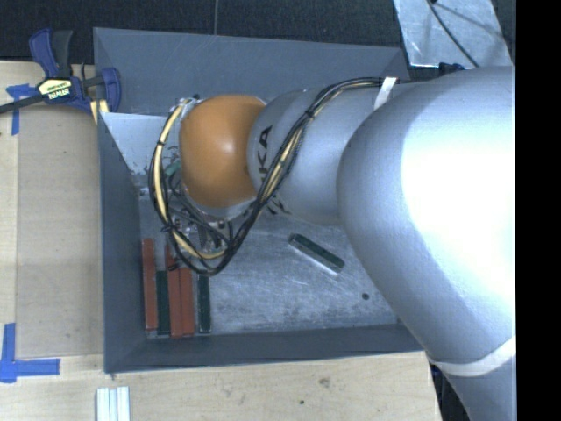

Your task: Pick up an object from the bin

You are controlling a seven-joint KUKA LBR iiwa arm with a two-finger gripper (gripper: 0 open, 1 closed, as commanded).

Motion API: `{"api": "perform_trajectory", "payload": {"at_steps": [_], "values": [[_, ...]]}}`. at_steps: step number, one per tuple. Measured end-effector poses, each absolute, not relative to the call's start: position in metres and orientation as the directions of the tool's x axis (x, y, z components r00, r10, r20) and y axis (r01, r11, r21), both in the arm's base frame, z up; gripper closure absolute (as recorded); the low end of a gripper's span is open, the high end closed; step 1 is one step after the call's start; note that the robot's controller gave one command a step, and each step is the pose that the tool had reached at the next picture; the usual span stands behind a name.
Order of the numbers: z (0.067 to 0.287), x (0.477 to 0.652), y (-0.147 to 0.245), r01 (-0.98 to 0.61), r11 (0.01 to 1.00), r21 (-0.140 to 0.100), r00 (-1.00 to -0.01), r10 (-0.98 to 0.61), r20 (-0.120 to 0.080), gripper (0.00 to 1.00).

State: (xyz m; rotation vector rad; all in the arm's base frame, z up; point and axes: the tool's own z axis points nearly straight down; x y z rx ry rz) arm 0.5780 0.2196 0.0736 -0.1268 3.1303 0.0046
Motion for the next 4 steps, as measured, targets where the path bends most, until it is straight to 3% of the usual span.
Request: {"api": "perform_trajectory", "payload": {"at_steps": [1,2,3,4], "values": [[0.073,0.562,0.237,-0.107,0.994,0.000,-0.994,-0.107,-0.010,1.00],[0.252,0.512,0.215,-0.135,0.991,0.002,-0.991,-0.135,-0.011,1.00],[0.168,0.481,0.202,-0.228,0.974,-0.001,-0.974,-0.228,0.007,1.00],[0.172,0.484,0.203,-0.225,0.974,0.000,-0.974,-0.225,-0.002,0.00]]}}
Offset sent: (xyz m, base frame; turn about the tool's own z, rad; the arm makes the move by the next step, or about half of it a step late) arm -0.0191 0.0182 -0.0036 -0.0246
